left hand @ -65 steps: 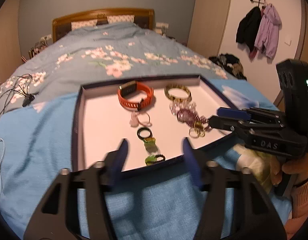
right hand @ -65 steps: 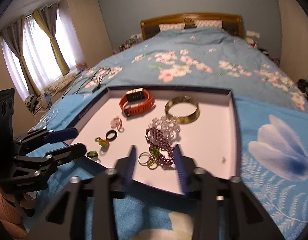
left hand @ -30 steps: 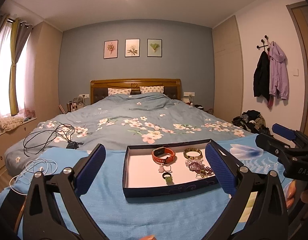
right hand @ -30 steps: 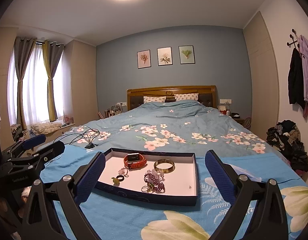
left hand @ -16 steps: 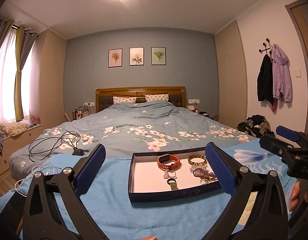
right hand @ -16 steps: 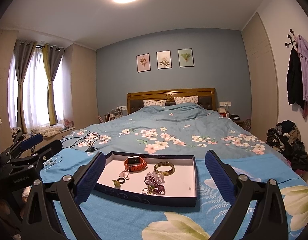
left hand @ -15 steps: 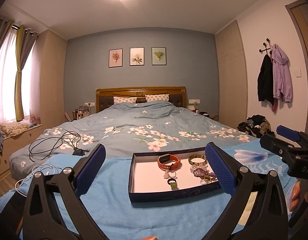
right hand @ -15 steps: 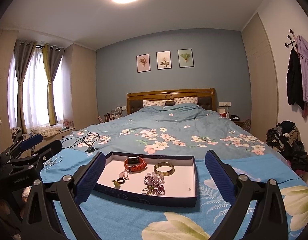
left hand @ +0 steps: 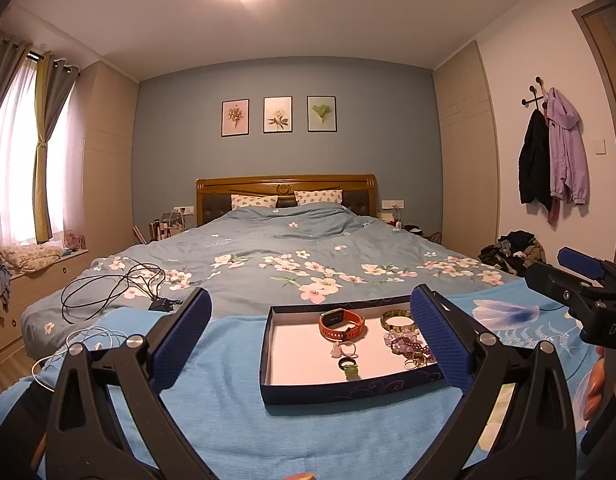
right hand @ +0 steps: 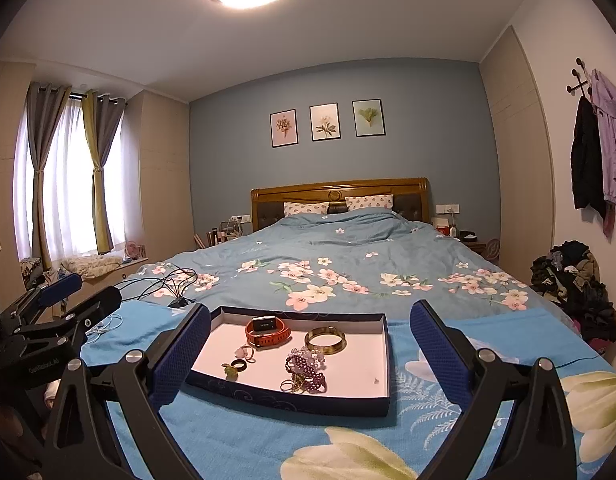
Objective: Organize jewelry
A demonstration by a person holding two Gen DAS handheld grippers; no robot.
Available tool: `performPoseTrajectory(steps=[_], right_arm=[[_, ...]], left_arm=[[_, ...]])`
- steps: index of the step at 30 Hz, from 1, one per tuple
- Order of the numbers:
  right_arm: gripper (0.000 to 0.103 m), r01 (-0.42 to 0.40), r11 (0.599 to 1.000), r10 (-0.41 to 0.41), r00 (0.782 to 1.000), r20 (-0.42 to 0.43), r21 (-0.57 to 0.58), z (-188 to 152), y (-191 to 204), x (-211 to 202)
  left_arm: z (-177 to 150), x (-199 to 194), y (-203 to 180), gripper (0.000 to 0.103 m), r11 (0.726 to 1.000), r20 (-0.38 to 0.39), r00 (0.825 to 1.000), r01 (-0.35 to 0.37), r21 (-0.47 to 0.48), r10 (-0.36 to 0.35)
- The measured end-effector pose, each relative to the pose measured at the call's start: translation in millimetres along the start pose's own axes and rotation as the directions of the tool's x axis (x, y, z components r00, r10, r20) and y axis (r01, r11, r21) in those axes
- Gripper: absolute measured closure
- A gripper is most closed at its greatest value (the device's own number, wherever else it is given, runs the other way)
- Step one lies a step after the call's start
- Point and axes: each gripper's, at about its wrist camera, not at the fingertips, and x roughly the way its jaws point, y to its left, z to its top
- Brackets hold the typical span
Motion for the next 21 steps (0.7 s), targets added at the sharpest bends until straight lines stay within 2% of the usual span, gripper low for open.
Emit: performPoseTrajectory(steps=[21], right_arm=[[0.007, 0.004, 1.000, -0.004, 1.000, 0.002, 0.000, 3.2, 0.2, 0.9]], left_arm=[[-4.0, -0.4, -1.1, 0.005, 1.000, 0.005, 1.000, -0.015, 0.004, 0.015]])
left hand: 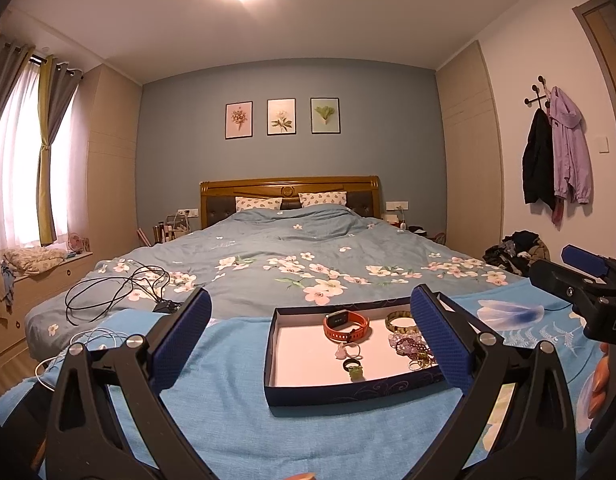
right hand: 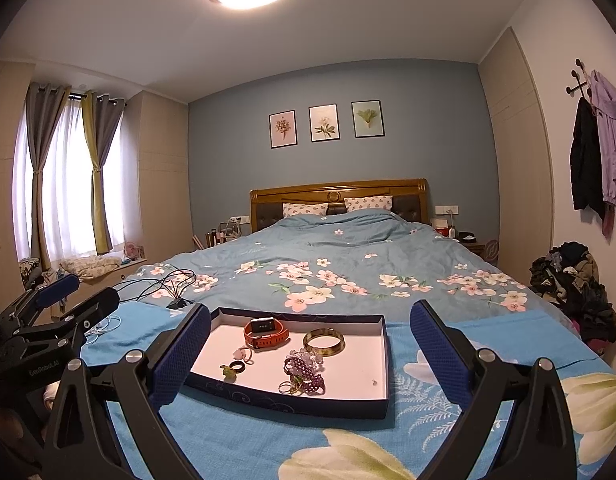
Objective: Organize jewelry
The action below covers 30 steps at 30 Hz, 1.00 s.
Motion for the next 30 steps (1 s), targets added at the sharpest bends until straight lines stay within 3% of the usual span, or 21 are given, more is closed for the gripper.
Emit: performPoseTrajectory(steps=[30], right_arm=[[0.007, 0.005, 1.000, -0.005, 1.000, -0.010, -0.004, 0.4, 1.0, 2.3]], left_arm=[[-3.2, 1.7, 2.6, 0.005, 1.000, -0.017, 1.000, 0.004, -0.011, -0.004]])
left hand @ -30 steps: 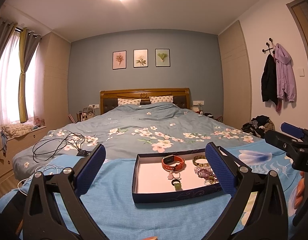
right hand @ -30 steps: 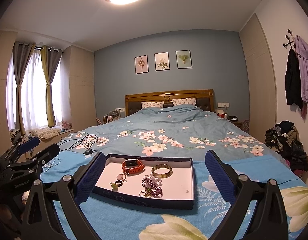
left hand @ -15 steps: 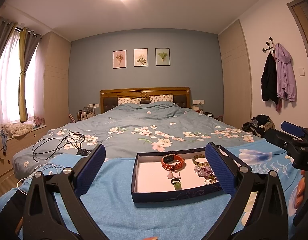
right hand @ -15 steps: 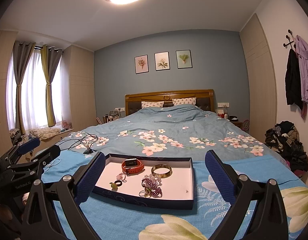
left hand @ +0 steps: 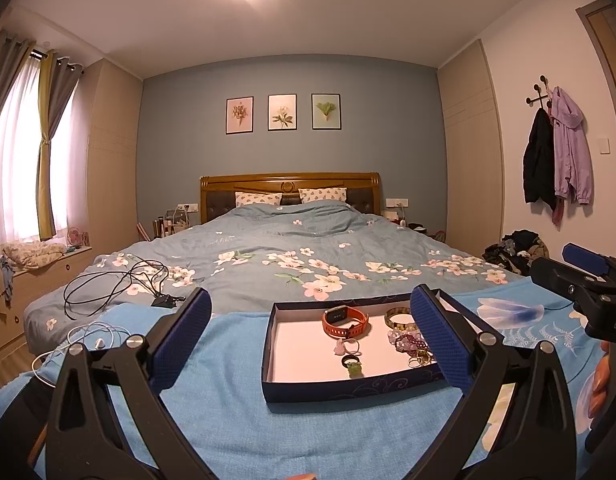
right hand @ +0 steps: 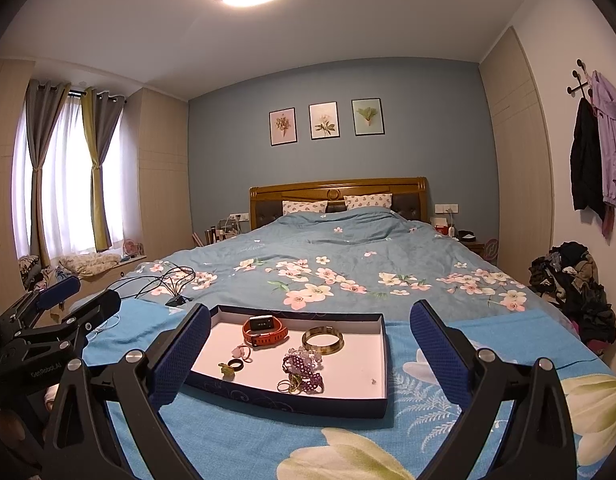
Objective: Organize jewelry
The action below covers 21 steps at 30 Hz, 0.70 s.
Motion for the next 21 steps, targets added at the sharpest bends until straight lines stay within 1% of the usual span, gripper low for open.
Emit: performPoseTrajectory(steps=[21], right_arm=[[0.007, -0.002, 1.000, 0.001, 0.999, -0.034, -0.022, 1.1, 5.9, 9.9]], left_arm=[[-4.3, 17.6, 0.2, 0.005, 1.000, -0.078, 0.997, 0.009, -0.019, -0.010]])
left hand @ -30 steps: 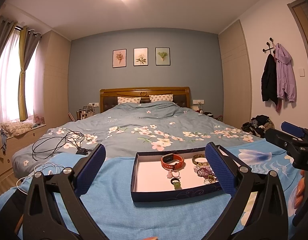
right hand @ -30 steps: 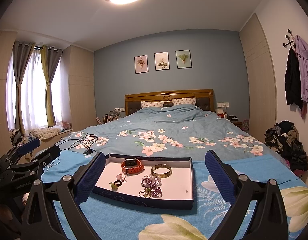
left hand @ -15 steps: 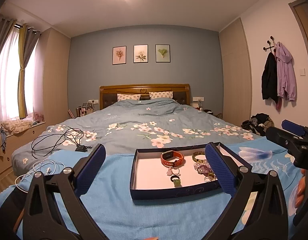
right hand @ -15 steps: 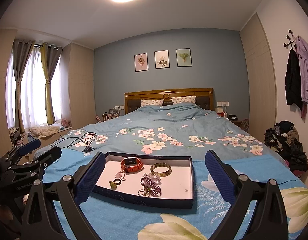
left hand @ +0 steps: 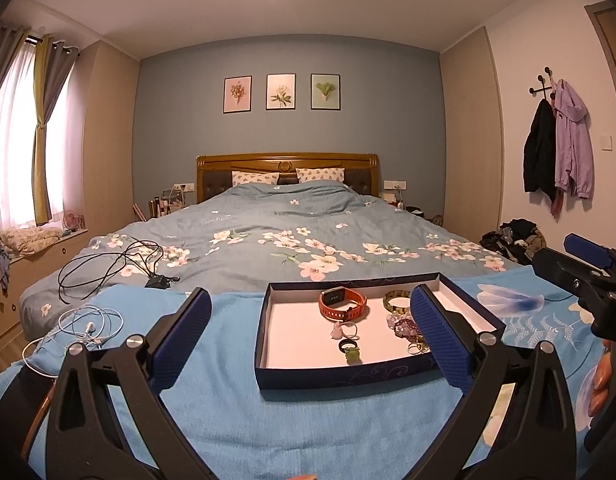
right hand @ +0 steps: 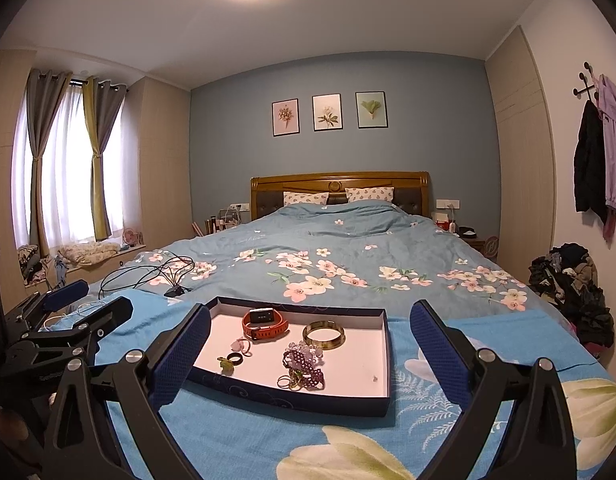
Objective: Organize jewelry
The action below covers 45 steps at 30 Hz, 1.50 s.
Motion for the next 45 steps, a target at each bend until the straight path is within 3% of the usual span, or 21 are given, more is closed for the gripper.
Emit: performPoseTrajectory(steps=[45], right_arm=[[0.007, -0.001, 1.000, 0.001, 1.000, 0.004, 0.012, -4.7, -2.4, 0.7]], left_arm=[[1.7, 1.9, 1.4, 0.005, 1.000, -0.001, 1.000, -0.001, 0.000, 0.001]])
